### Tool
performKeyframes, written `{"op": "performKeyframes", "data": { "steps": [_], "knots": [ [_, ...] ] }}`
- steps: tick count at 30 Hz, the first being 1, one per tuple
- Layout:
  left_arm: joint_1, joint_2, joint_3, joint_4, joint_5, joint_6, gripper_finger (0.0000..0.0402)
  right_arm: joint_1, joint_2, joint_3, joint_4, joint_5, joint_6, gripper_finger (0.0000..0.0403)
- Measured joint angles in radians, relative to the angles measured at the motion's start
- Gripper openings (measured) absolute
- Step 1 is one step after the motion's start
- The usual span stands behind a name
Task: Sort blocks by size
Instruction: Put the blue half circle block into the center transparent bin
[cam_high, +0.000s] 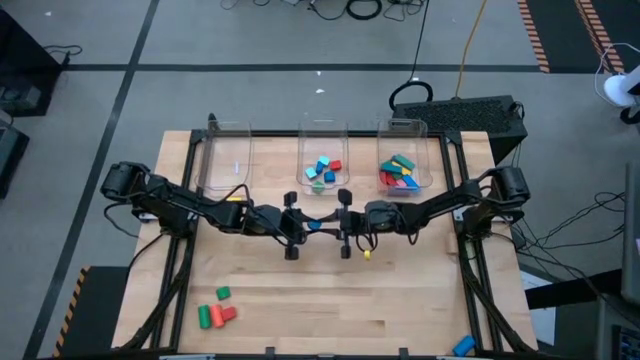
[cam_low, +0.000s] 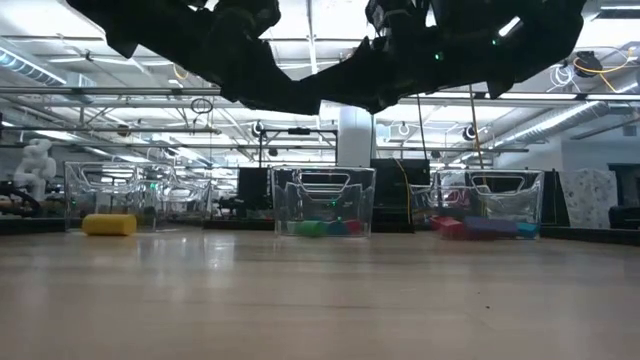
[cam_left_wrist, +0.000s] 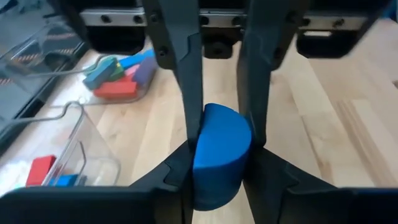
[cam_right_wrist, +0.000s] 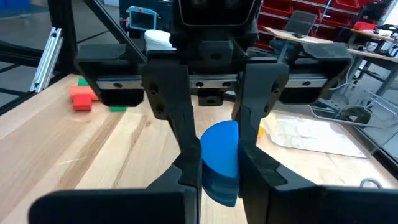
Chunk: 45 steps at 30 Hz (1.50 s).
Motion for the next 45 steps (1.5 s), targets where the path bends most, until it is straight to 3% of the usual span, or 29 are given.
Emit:
{"op": "performKeyframes", "data": {
  "steps": [10,16,23,28,31,37,45],
  "knots": [
    [0.002,-0.002,0.006,-0.113,-0.073,-0.097,0.0210,-0.001,-0.043,-0.003,-0.027,0.037,-0.011,0.0055],
    [0.001,-0.002,0.004,-0.332,-0.078,-0.236,0.0226,-0.047,-0.120,-0.002,-0.062,0.039,-0.059,0.0055],
    [-0.002,-0.007,0.004,-0.519,-0.078,-0.389,0.0226,-0.229,-0.134,-0.002,-0.083,0.036,-0.031,0.0055],
    [-0.006,-0.007,0.003,-0.562,-0.077,-0.450,0.0226,-0.381,-0.123,0.008,-0.163,-0.007,0.063,0.0055],
    [-0.019,-0.007,0.003,-0.556,-0.078,-0.460,0.0226,-0.459,-0.103,0.059,-0.259,-0.012,0.103,0.0055],
    [-0.036,-0.007,0.003,-0.572,-0.079,-0.465,0.0226,-0.553,0.028,0.247,-0.485,-0.155,0.140,0.0055],
    [-0.037,-0.136,0.001,-0.810,-0.079,-0.686,0.0226,-0.602,0.211,0.594,-0.943,-0.208,0.089,0.0055]
  ]
}}
